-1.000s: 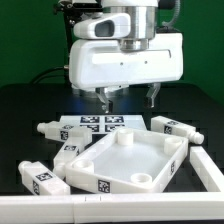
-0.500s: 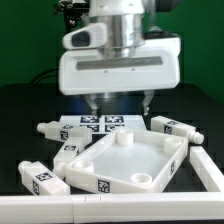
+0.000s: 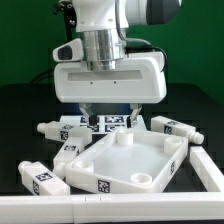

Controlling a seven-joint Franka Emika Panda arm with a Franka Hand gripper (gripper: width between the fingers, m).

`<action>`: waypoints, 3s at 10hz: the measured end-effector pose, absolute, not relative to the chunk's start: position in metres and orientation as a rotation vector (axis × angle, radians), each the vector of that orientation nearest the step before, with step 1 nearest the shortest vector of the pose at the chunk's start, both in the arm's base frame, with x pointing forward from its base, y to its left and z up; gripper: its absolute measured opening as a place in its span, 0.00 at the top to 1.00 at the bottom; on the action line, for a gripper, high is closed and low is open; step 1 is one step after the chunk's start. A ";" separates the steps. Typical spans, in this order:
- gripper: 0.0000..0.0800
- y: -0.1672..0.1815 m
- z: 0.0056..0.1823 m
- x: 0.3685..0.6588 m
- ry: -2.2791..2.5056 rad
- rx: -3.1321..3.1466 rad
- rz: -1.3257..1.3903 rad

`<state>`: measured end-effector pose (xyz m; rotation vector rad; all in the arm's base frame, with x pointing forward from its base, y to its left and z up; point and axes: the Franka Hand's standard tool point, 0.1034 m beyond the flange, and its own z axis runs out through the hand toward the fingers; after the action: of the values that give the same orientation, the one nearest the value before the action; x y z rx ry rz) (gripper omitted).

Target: Assemble desk

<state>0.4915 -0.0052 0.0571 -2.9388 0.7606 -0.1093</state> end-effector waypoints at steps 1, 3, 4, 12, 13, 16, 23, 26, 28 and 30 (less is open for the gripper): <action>0.19 -0.009 0.044 0.486 0.818 -2.926 -0.071; 0.19 -0.008 0.028 0.482 0.861 -2.919 -0.042; 0.19 -0.008 0.018 0.478 0.869 -2.924 -0.037; 0.91 -0.005 0.013 0.476 0.847 -2.936 -0.028; 0.93 -0.006 0.013 0.475 0.847 -2.936 -0.028; 0.93 -0.011 0.013 0.474 1.079 -2.872 -0.027; 0.93 0.004 0.013 0.473 1.850 -2.387 -0.060; 0.93 0.035 0.013 0.499 2.279 -1.913 0.033; 0.93 0.065 0.012 0.506 2.410 -1.748 0.112; 0.93 0.068 0.012 0.505 2.408 -1.756 0.116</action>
Offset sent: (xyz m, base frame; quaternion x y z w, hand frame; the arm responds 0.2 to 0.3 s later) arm -0.0009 -0.0029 -0.0319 0.0032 0.0114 0.0355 0.9993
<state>0.5053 0.0684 0.0124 -1.7565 2.4077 0.1157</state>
